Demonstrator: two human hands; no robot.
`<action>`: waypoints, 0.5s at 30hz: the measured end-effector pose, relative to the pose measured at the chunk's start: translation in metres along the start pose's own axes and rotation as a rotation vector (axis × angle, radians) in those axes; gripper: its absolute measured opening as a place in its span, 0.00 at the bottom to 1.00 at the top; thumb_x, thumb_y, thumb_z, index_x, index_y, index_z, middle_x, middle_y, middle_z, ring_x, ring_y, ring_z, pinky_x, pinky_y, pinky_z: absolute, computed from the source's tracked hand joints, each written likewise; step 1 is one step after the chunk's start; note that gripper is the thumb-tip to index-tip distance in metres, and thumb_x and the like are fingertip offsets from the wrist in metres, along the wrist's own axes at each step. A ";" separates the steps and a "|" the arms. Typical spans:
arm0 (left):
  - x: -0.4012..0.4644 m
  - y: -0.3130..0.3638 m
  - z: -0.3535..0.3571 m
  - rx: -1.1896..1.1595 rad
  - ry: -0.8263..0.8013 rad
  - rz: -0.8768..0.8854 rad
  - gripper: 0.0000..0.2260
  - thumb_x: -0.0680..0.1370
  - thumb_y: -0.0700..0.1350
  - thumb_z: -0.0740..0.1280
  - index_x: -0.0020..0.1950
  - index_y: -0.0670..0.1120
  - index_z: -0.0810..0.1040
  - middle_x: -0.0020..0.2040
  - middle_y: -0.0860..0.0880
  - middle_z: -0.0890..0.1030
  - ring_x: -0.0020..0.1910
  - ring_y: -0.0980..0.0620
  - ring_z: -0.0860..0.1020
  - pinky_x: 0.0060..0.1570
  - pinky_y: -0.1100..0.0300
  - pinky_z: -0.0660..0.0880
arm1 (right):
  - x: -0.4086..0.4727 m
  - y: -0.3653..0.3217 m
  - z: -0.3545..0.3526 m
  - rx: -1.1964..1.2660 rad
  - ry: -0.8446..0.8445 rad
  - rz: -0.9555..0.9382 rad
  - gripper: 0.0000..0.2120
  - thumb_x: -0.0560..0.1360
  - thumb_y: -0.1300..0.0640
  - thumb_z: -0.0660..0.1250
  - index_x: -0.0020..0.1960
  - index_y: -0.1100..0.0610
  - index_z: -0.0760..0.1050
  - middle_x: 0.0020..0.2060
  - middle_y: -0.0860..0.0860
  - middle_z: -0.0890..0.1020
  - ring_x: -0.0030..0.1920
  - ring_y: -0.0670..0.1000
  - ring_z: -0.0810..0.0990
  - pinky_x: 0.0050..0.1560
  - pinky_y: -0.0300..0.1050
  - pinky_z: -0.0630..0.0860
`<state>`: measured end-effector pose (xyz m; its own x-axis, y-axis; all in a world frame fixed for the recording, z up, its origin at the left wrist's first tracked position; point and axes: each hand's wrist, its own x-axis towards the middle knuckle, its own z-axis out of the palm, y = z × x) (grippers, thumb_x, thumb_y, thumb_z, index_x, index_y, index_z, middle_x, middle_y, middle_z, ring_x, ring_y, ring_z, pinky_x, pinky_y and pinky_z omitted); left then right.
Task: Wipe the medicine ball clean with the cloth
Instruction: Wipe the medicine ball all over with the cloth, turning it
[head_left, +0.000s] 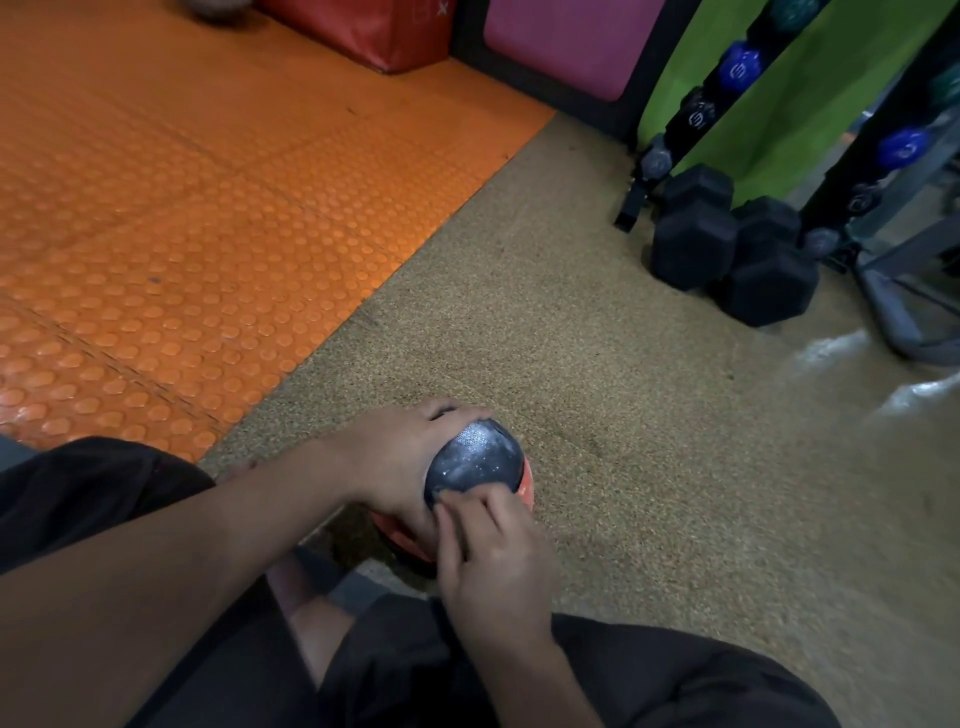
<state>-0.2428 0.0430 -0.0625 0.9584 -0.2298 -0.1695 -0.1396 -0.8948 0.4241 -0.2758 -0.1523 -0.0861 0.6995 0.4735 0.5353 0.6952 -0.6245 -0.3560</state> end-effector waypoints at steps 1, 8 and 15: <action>-0.001 -0.001 0.000 -0.019 0.002 -0.011 0.65 0.51 0.75 0.78 0.82 0.65 0.49 0.81 0.58 0.59 0.73 0.51 0.73 0.70 0.51 0.74 | 0.001 0.012 -0.006 -0.005 0.027 0.046 0.06 0.78 0.52 0.70 0.51 0.51 0.84 0.45 0.47 0.82 0.41 0.51 0.82 0.41 0.47 0.79; 0.003 0.001 -0.005 -0.051 -0.018 0.033 0.64 0.53 0.70 0.82 0.82 0.65 0.51 0.79 0.61 0.60 0.73 0.54 0.71 0.68 0.59 0.70 | -0.001 -0.001 0.000 0.073 0.025 0.094 0.06 0.80 0.53 0.67 0.50 0.51 0.83 0.44 0.48 0.81 0.42 0.52 0.81 0.40 0.48 0.78; 0.005 -0.008 -0.006 -0.123 -0.031 0.047 0.65 0.51 0.72 0.83 0.81 0.65 0.53 0.79 0.61 0.60 0.75 0.56 0.68 0.71 0.61 0.67 | 0.010 0.032 -0.010 0.093 0.149 0.190 0.07 0.79 0.52 0.70 0.50 0.54 0.85 0.45 0.47 0.82 0.43 0.48 0.82 0.42 0.48 0.81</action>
<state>-0.2359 0.0510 -0.0612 0.9430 -0.2840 -0.1737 -0.1507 -0.8294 0.5379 -0.2486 -0.1735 -0.0843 0.7917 0.2516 0.5567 0.5704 -0.6306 -0.5262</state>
